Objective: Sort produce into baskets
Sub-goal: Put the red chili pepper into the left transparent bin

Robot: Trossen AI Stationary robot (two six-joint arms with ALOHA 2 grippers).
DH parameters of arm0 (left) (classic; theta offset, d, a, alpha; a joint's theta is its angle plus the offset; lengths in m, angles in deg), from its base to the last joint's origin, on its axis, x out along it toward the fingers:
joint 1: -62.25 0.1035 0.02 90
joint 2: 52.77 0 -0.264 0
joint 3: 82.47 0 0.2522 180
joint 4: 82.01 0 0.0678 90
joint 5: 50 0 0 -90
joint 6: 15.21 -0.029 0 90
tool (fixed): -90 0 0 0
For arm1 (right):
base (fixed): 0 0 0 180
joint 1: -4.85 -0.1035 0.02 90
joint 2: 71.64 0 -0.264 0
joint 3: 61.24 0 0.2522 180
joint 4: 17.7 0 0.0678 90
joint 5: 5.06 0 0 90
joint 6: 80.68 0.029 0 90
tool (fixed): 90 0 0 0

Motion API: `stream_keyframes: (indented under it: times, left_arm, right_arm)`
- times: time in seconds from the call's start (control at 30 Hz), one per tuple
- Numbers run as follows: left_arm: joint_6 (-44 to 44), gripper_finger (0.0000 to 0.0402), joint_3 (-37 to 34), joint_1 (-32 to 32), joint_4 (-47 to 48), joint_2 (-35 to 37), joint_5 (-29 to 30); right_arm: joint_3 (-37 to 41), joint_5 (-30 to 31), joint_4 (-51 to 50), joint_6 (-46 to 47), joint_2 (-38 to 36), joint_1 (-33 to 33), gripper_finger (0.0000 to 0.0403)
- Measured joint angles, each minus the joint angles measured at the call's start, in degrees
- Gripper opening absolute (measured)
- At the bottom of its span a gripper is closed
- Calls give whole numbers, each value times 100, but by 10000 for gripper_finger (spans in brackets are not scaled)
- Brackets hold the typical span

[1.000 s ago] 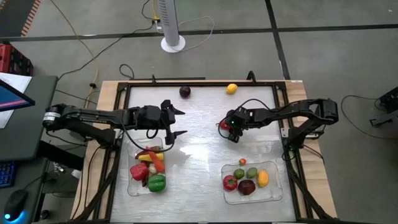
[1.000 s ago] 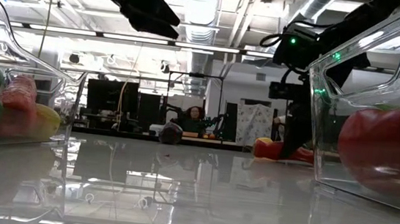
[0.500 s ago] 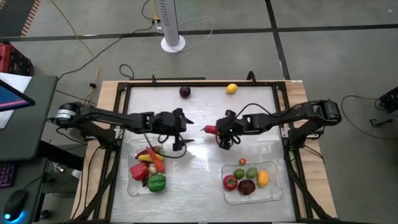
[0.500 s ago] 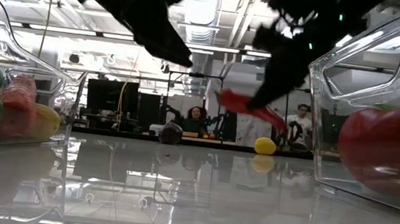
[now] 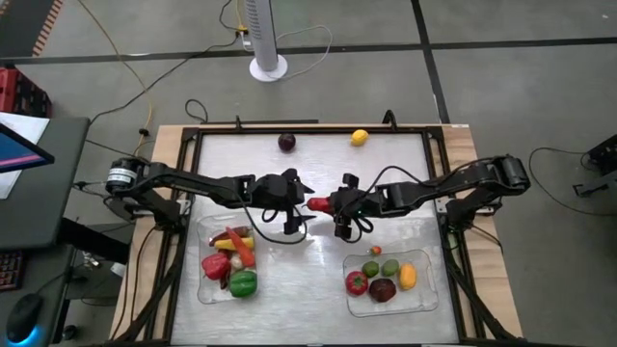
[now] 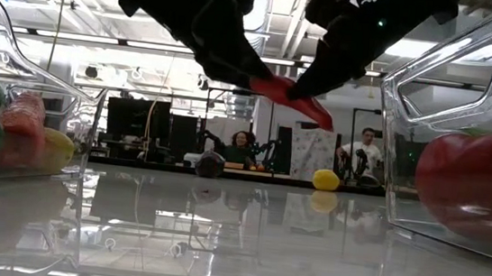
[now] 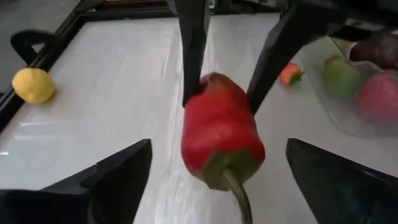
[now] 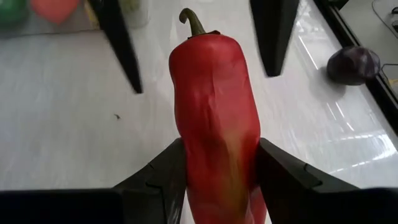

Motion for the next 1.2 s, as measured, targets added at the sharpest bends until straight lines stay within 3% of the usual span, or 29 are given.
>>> stream_keyframes:
  times: [0.43, 0.57, 0.73, 0.87, 0.97, 1.1, 1.2]
  left_arm:
    - [1, 168, 46, 0, 53, 24, 26]
    - [-27, 147, 46, 0, 125, 52, 126]
    - [-65, 153, 39, 12, 495, 124, 213]
    - [-65, 154, 477, 90, 2207, 519, 152]
    - [-5, 154, 1002, 111, 4055, 876, -378]
    - [805, 154, 1615, -80, 5929, 1339, -1211]
    - [1521, 154, 1690, -388, 6923, 1665, -1424]
  right_arm:
    - [3, -32, 248, -39, 4, -19, 201]
    - [15, -65, 408, -161, 9, -19, 226]
    - [-4, -163, 644, -168, 0, -65, 278]
    - [-91, -160, 365, -350, -185, -157, 308]
    - [-283, 90, -53, -457, -569, -175, 317]
    - [-339, 622, -418, -492, -1119, -171, 318]
    - [-240, 753, -502, -399, -1505, -157, 318]
